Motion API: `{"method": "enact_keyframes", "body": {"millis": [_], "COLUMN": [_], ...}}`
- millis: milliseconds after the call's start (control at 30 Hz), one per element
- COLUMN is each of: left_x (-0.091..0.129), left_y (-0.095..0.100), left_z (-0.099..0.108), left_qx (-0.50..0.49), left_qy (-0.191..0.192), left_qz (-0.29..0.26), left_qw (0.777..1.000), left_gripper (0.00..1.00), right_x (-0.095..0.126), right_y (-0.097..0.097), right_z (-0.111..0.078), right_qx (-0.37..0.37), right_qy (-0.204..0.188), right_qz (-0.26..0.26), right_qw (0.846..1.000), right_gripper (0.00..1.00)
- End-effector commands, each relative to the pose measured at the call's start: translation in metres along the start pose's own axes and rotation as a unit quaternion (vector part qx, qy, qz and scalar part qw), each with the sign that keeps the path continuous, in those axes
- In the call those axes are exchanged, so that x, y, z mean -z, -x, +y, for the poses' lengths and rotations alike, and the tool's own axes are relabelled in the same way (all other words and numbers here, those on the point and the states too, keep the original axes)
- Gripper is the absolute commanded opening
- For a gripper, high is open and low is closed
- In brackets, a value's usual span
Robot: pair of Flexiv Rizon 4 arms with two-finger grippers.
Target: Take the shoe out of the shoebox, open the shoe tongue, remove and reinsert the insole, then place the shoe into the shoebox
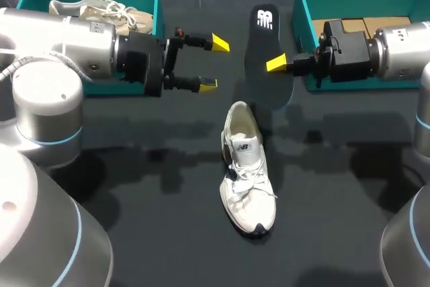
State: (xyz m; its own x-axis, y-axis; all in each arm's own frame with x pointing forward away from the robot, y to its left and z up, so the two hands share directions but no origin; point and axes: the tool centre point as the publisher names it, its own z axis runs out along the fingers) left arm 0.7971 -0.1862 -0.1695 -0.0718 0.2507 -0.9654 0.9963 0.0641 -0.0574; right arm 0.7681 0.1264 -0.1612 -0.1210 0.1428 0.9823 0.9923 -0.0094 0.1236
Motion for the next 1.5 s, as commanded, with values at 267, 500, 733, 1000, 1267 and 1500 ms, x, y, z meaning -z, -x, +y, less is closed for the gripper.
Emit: {"method": "enact_keyframes", "body": {"millis": [267,500,733,1000,1267,1500], "left_x": [-0.001,0.015,0.021,0.021,0.014,0.023], "left_y": [-0.001,-0.014,-0.019,-0.019,-0.043,-0.074], "left_z": [0.007,0.029,0.029,0.029,0.008,-0.01], "left_qx": [0.053,0.258,0.267,0.267,0.424,0.468], "left_qy": [0.013,0.044,0.046,0.046,0.113,0.24], "left_qz": [0.026,0.116,0.153,0.153,0.186,0.233], "left_qw": [0.998,0.958,0.95,0.95,0.879,0.818], "left_gripper": [1.0,1.0,1.0,1.0,1.0,1.0], "right_x": [-0.002,0.007,0.008,0.008,0.008,0.001], "right_y": [-0.001,0.002,0.008,0.008,0.024,0.033], "right_z": [0.004,0.018,0.024,0.024,0.03,0.03], "right_qx": [0.037,0.103,0.121,0.121,0.143,0.172], "right_qy": [0.004,0.029,0.023,0.023,0.039,0.034], "right_qz": [-0.004,0.01,0.017,0.017,0.003,-0.004], "right_qw": [0.999,0.994,0.992,0.992,0.989,0.984], "right_gripper": [0.0,0.0,0.0,0.0,0.0,0.0]}}
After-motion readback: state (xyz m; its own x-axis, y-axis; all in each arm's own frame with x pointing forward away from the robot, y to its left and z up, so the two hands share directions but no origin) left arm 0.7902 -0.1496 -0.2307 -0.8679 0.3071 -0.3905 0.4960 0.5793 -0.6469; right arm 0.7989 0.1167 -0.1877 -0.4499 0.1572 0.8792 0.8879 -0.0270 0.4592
